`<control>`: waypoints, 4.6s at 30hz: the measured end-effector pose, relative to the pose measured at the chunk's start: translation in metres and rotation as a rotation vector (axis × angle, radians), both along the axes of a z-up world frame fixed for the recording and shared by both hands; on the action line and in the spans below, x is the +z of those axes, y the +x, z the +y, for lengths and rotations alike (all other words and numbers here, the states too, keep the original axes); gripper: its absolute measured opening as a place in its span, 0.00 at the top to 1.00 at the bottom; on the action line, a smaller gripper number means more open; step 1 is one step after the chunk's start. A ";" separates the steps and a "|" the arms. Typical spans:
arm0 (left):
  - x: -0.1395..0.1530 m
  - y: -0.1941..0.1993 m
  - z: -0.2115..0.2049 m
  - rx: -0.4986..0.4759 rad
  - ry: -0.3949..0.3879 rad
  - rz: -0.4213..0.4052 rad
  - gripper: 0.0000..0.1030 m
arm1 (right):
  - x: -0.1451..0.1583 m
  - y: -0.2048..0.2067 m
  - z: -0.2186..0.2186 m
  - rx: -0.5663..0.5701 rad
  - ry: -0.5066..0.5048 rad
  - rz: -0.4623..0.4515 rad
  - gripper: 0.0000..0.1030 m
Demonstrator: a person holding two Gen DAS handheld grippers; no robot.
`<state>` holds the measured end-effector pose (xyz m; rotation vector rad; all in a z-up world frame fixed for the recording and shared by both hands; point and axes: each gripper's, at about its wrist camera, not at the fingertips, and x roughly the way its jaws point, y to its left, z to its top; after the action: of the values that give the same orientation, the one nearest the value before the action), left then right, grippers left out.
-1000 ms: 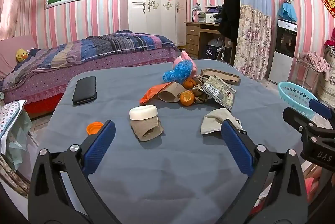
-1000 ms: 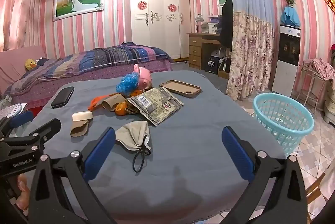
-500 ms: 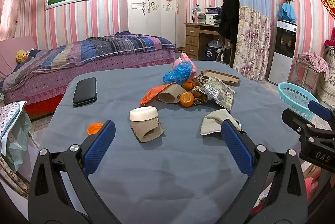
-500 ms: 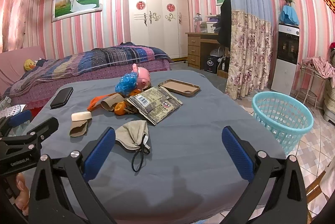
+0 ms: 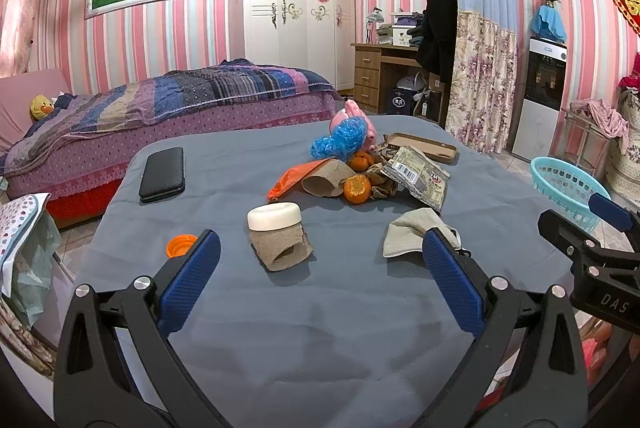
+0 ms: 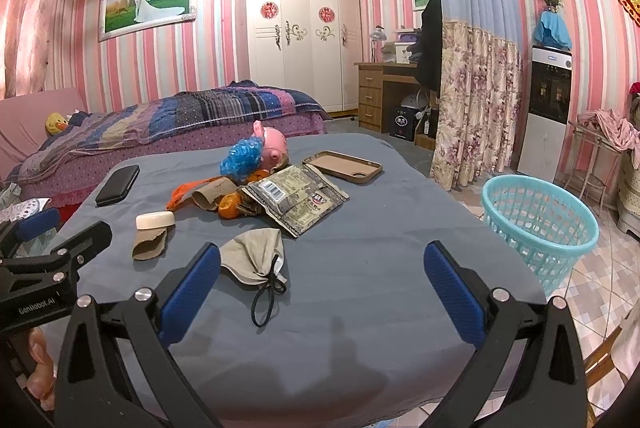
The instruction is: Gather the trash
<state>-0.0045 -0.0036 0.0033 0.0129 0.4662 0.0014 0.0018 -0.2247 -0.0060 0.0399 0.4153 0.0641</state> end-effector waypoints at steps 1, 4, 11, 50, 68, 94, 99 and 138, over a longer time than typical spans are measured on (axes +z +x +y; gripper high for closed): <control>0.001 -0.001 -0.001 0.001 -0.001 0.002 0.05 | 0.000 0.000 0.000 0.000 0.000 0.000 0.04; 0.007 -0.001 0.001 -0.001 0.000 0.003 0.05 | 0.000 0.000 0.000 0.000 -0.001 0.000 0.04; 0.012 -0.004 -0.001 -0.003 0.000 0.007 0.05 | -0.002 0.000 -0.001 -0.009 -0.001 0.002 0.04; -0.010 0.012 0.012 0.004 -0.004 0.034 0.05 | -0.015 0.010 0.003 -0.015 0.000 0.023 0.04; -0.036 0.025 0.060 0.077 -0.005 0.137 0.05 | -0.025 0.026 0.004 -0.018 0.009 0.066 0.04; -0.077 0.124 0.150 0.165 -0.134 0.378 0.51 | -0.052 0.109 0.064 0.135 -0.095 0.285 0.04; -0.073 0.122 0.148 0.159 -0.114 0.383 0.62 | -0.078 0.129 0.077 0.219 -0.081 0.396 0.39; 0.013 0.198 -0.244 -0.351 -0.039 0.085 0.62 | -0.011 0.137 -0.287 -0.294 -0.022 0.177 0.82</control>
<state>0.1934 -0.2472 0.0165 0.0569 0.5442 -0.3542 0.1390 -0.5120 -0.0171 0.0854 0.5826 -0.2355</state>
